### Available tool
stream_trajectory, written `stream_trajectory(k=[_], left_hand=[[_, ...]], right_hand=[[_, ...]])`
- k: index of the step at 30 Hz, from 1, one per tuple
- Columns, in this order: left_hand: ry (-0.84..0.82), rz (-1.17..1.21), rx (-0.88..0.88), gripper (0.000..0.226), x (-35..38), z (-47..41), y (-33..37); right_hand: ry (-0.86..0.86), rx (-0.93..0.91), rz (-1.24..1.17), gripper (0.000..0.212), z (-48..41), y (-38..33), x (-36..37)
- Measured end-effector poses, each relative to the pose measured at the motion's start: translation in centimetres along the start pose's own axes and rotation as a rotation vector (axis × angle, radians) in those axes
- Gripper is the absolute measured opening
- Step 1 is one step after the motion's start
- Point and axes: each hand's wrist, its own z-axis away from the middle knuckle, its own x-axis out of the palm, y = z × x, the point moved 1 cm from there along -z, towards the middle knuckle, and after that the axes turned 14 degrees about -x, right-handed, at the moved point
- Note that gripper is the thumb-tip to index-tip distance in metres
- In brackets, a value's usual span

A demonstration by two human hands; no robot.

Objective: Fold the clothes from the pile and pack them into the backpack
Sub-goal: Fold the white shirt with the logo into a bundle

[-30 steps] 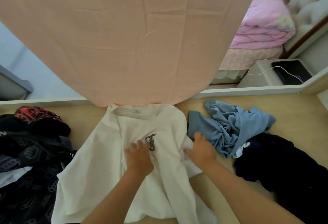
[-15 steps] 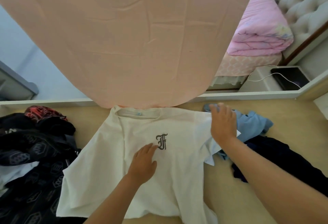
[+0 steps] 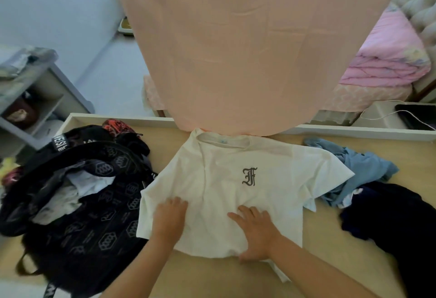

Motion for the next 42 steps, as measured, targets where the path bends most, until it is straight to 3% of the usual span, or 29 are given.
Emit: stream_trajectory(k=[2, 4, 7, 10, 12, 16, 18, 23, 25, 28, 30, 31, 33, 35, 37, 39, 41, 42], left_hand=[[0.056, 0.006, -0.014, 0.03, -2.0, -0.4, -1.5], [0.053, 0.04, -0.051, 0.004, -4.1, -1.5, -2.9], [-0.099, 0.052, 0.081, 0.03, -5.3, -2.2, -3.9], [-0.199, 0.022, 0.182, 0.069, -4.6, -1.0, -3.0], [-0.226, -0.022, 0.173, 0.084, -3.1, 0.1, -1.8], [-0.067, -0.114, 0.212, 0.037, -0.7, 0.9, -0.3], [-0.085, -0.082, 0.21, 0.033, 0.2, 1.1, -0.1], [-0.096, -0.131, 0.168, 0.023, -0.4, 0.8, 0.2], [-0.015, 0.266, -0.024, 0.021, -2.5, -0.1, -0.2], [0.109, 1.234, -0.557, 0.018, -8.0, -2.9, -3.1], [0.237, 1.579, -0.663, 0.027, -10.8, -4.5, -4.9], [0.278, 1.541, -0.619, 0.039, -11.7, -4.9, -5.3], [0.325, 1.222, -0.468, 0.059, -11.9, -5.1, -5.0], [0.321, 0.981, -0.213, 0.049, -10.2, -4.2, -2.8], [0.095, 0.913, 0.079, 0.034, -7.7, -2.2, 0.5], [-0.172, 0.674, 0.278, 0.063, -4.6, -0.5, 3.4], [-0.205, 0.3, 0.358, 0.088, -1.5, 0.5, 5.1], [-0.169, 0.246, 0.367, 0.081, -0.4, 0.6, 5.3]], right_hand=[[-0.011, 0.022, 0.071, 0.091, 0.4, -0.2, 0.1], [0.011, 0.051, 0.09, 0.061, 0.6, -0.4, 0.0], [0.118, 0.147, 0.08, 0.037, 0.9, -0.6, -0.3], [0.194, 0.259, 0.112, 0.03, 1.7, -0.2, -1.7], [0.241, 0.296, 0.18, 0.024, 2.4, 0.3, -2.4], [0.242, 0.3, 0.236, 0.05, 3.9, 2.2, -0.5], [0.232, 0.343, 0.23, 0.047, 4.5, 2.9, 0.5], [0.238, 0.247, 0.123, 0.036, 4.5, 1.2, 0.0], [0.223, 0.274, 0.073, 0.035, 3.9, 1.2, -0.4], [0.349, 0.334, -0.05, 0.03, 3.2, 2.0, -1.8], [0.462, 0.384, -0.108, 0.025, 2.7, 2.9, -2.8], [0.536, 0.416, -0.11, 0.022, 2.5, 3.4, -3.3], [0.649, 0.469, -0.023, 0.022, 2.2, 4.0, -3.9], [0.634, 0.474, 0.011, 0.021, 2.2, 3.7, -4.1], [0.538, 0.457, -0.064, 0.013, 2.1, 3.2, -3.3], [0.449, 0.444, -0.135, 0.012, 2.2, 3.0, -2.1], [0.453, 0.473, -0.202, 0.006, 2.8, 3.2, -1.2], [0.428, 0.483, -0.236, 0.01, 3.1, 3.2, -0.8]])
